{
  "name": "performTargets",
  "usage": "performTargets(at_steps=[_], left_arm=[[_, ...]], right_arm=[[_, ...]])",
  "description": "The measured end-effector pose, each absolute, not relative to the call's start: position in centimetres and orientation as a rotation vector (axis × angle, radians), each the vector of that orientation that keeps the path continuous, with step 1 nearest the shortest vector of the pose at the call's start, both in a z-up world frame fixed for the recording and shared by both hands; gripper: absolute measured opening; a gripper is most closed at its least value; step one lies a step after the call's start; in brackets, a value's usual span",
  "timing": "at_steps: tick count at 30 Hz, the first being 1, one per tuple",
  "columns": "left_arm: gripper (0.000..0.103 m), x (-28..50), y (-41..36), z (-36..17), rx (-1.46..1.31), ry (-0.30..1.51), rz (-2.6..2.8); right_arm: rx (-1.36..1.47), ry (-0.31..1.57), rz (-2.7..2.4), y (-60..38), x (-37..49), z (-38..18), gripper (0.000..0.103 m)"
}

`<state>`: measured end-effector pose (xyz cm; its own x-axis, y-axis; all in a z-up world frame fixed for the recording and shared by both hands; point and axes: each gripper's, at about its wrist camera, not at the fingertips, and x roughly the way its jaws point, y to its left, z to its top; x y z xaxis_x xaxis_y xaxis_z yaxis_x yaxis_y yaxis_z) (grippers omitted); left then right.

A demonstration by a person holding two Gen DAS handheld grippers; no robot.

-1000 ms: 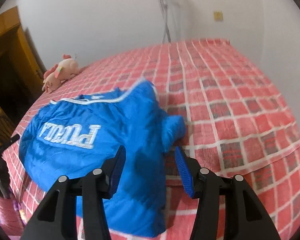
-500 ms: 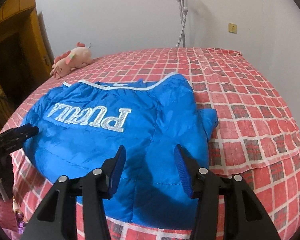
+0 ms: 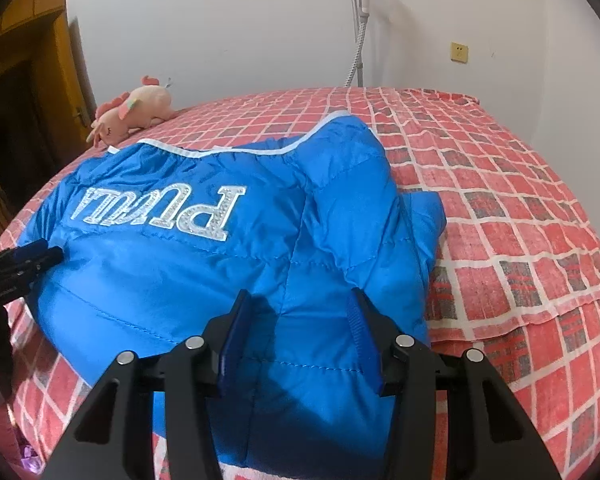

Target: Fold large clothes

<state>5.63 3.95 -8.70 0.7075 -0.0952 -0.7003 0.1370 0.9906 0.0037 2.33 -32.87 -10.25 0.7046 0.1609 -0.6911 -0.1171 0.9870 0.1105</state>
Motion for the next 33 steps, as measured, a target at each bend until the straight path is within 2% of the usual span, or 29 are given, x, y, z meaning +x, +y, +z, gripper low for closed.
performTargets(at_steps=[9,15,17,21,27,33], left_arm=[[0.065,5.7,4.1,-8.9,0.044,0.777,-0.137],[0.066,4.1,5.5,-7.2,-0.015,0.79,-0.164],[0.075,3.2,6.6,-6.5,-0.045,0.791,-0.157],[0.08,1.2,8.9,-5.8,-0.053,0.808,-0.061],[0.08,1.4,12.3,-8.6,-0.288,0.981,-0.112],[0.08,2.4,14.3,-10.7,-0.512,0.987,-0.187]], right_arm=[[0.079,0.77,0.146,-32.8,2.2,-10.4,0.049],[0.109,0.785,0.163,-33.1,2.4,-9.9,0.051],[0.11,0.792,0.171,-33.2,2.4,-9.7,0.052],[0.112,0.802,0.179,-33.2,2.4,-9.5,0.053],[0.116,0.804,0.184,-33.3,2.5,-9.5,0.053],[0.116,0.802,0.186,-33.2,2.5,-9.5,0.053]])
